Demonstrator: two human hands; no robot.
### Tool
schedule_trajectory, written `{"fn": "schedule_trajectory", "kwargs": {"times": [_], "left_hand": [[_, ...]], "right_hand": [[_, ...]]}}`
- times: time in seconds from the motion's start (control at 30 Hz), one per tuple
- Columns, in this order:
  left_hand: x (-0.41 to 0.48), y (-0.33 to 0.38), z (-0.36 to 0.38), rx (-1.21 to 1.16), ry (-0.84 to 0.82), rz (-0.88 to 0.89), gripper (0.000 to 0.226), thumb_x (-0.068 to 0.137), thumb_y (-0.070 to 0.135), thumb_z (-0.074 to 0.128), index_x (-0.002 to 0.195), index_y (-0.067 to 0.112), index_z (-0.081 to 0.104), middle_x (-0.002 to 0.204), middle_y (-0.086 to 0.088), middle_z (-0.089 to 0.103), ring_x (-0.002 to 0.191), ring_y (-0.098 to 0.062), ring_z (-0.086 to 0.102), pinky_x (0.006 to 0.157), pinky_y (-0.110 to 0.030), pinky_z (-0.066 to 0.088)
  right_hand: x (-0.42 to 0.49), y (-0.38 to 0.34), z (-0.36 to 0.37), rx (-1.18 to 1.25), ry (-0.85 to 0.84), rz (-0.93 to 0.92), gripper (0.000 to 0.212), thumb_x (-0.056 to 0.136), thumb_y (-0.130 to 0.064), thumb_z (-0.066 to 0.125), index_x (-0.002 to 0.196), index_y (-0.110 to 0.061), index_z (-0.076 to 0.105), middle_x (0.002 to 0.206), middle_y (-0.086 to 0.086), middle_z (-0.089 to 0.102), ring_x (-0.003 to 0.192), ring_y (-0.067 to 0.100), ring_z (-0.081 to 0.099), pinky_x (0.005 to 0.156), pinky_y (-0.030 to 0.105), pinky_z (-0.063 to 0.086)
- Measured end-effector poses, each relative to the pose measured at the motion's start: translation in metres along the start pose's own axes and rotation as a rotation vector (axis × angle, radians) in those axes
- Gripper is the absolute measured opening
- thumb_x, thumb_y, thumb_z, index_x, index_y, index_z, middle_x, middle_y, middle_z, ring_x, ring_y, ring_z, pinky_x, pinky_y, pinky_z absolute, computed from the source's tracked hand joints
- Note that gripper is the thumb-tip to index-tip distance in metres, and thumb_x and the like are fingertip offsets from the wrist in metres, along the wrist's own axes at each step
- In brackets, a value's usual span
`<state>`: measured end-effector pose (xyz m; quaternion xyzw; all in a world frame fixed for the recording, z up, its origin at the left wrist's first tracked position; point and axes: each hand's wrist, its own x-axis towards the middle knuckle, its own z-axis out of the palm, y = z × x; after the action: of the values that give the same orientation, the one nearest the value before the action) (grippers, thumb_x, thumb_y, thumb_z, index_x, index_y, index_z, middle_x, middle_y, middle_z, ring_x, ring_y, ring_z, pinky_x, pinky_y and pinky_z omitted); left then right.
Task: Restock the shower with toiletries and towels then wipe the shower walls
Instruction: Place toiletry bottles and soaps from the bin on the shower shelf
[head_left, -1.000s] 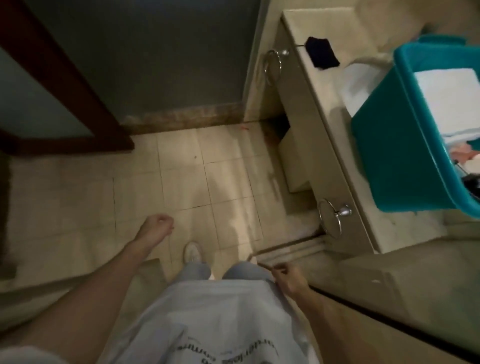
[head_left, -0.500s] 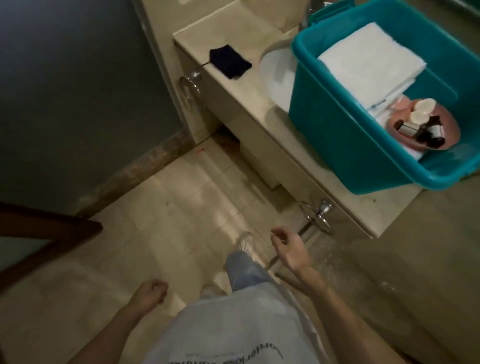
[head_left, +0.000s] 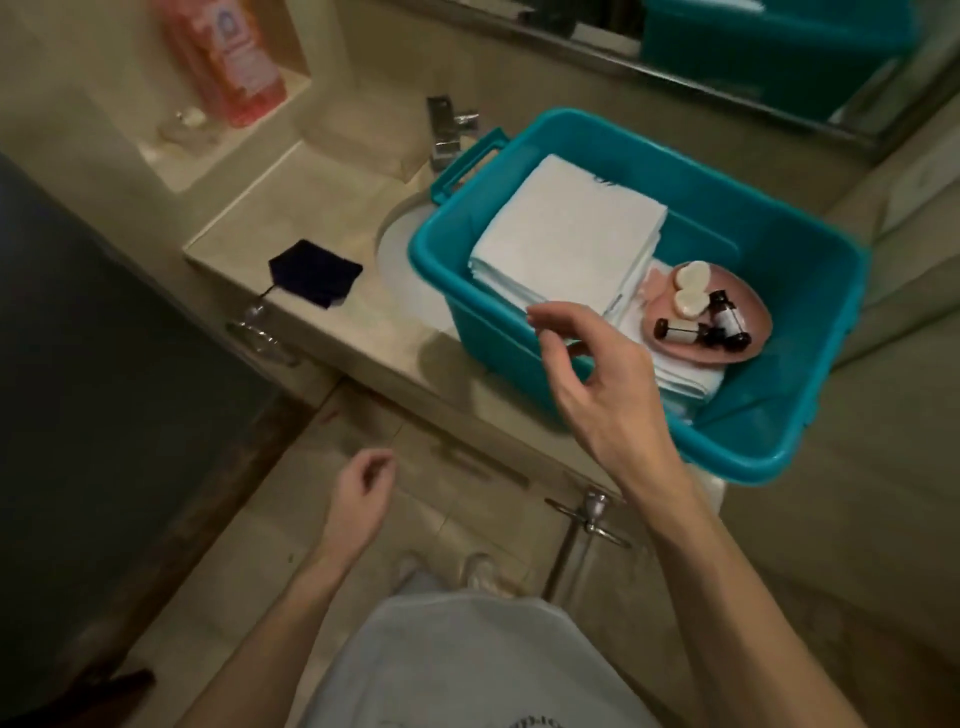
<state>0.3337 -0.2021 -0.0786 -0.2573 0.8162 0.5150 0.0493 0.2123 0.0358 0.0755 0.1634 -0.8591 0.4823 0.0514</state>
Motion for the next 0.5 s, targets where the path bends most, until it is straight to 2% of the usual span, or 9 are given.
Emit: {"fn": "schedule_trajectory", "kwargs": {"times": [0.1, 0.2, 0.27, 0.33, 0.4, 0.5], "left_hand": [[0.030, 0.086, 0.004, -0.024, 0.033, 0.309, 0.015, 0.099, 0.017, 0.060, 0.111, 0.017, 0.070, 0.104, 0.006, 0.072, 0.099, -0.009, 0.067, 0.084, -0.022, 0.054], [0.048, 0.161, 0.019, -0.079, 0.079, 0.617, 0.013, 0.100, 0.014, 0.060, 0.104, 0.010, 0.071, 0.098, 0.001, 0.072, 0.092, -0.011, 0.068, 0.080, -0.020, 0.053], [0.061, 0.200, 0.033, -0.109, 0.011, 0.763, 0.017, 0.100, 0.019, 0.059, 0.102, 0.007, 0.071, 0.098, -0.002, 0.072, 0.092, -0.015, 0.068, 0.082, -0.023, 0.052], [0.079, 0.231, 0.047, -0.121, -0.105, 0.838, 0.022, 0.097, 0.023, 0.059, 0.104, 0.007, 0.072, 0.100, -0.002, 0.072, 0.094, -0.015, 0.067, 0.084, -0.024, 0.052], [0.096, 0.256, 0.061, -0.116, -0.244, 0.843, 0.020, 0.097, 0.023, 0.060, 0.106, 0.010, 0.072, 0.103, 0.003, 0.072, 0.096, -0.012, 0.067, 0.086, -0.023, 0.052], [0.118, 0.286, 0.081, -0.129, -0.366, 0.836, 0.010, 0.096, 0.019, 0.063, 0.102, 0.019, 0.071, 0.100, 0.012, 0.072, 0.095, -0.007, 0.066, 0.084, -0.023, 0.053]], "right_hand": [[0.012, 0.026, -0.021, -0.130, 0.135, 0.058, 0.024, 0.098, -0.016, 0.056, 0.118, -0.018, 0.070, 0.114, -0.009, 0.072, 0.107, 0.007, 0.064, 0.095, 0.032, 0.051], [0.020, 0.054, -0.038, -0.238, 0.153, 0.196, 0.023, 0.098, -0.021, 0.055, 0.118, -0.024, 0.067, 0.118, -0.010, 0.069, 0.112, 0.010, 0.062, 0.097, 0.036, 0.049], [0.022, 0.066, -0.047, -0.296, 0.158, 0.305, 0.022, 0.098, -0.025, 0.055, 0.118, -0.029, 0.065, 0.118, -0.014, 0.068, 0.109, 0.005, 0.060, 0.093, 0.033, 0.049], [0.023, 0.074, -0.051, -0.326, 0.175, 0.393, 0.023, 0.097, -0.024, 0.056, 0.117, -0.030, 0.065, 0.117, -0.015, 0.068, 0.105, 0.002, 0.058, 0.088, 0.029, 0.047], [0.024, 0.077, -0.051, -0.361, 0.194, 0.486, 0.025, 0.096, -0.025, 0.057, 0.119, -0.031, 0.065, 0.118, -0.014, 0.068, 0.110, 0.007, 0.059, 0.089, 0.032, 0.049], [0.027, 0.079, -0.051, -0.335, 0.211, 0.616, 0.023, 0.096, -0.029, 0.057, 0.117, -0.034, 0.065, 0.117, -0.017, 0.069, 0.110, 0.010, 0.062, 0.092, 0.037, 0.052]]}}
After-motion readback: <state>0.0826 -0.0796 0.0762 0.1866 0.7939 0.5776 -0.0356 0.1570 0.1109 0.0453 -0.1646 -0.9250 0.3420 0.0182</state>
